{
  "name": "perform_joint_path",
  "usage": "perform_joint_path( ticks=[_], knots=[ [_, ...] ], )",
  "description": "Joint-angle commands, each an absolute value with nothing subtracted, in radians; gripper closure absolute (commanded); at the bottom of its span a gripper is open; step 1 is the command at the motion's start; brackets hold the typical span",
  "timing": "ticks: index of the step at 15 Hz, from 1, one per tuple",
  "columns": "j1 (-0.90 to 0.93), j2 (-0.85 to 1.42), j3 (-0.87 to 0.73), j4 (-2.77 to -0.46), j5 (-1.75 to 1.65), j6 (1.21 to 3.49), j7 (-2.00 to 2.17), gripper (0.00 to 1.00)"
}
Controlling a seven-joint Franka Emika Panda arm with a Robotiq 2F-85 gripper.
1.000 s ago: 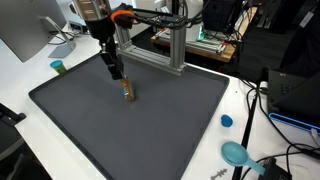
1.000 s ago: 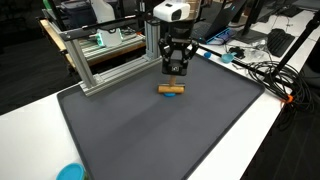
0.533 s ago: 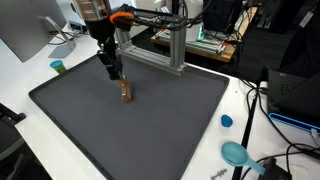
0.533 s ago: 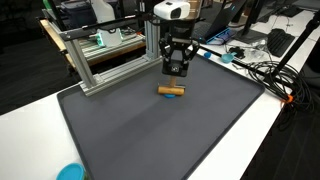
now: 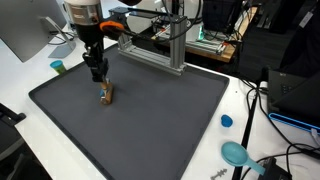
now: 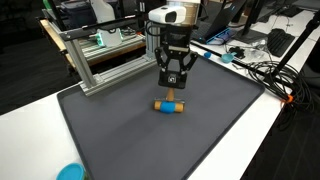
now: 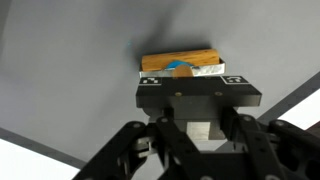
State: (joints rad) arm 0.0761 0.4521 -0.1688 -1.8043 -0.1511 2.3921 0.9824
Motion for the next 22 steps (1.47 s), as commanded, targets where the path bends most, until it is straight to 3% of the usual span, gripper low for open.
perform_joint_path(
  ticks=[1, 9, 22],
  knots=[
    [0.066, 0.507, -0.164, -1.79, -0.144, 2.411, 0.964, 0.78],
    [0.011, 0.402, -0.061, -1.853, 0.01, 2.25, 0.58, 0.78],
    [0.047, 0.252, -0.038, -1.976, 0.033, 2.435, 0.436, 0.78]
  ],
)
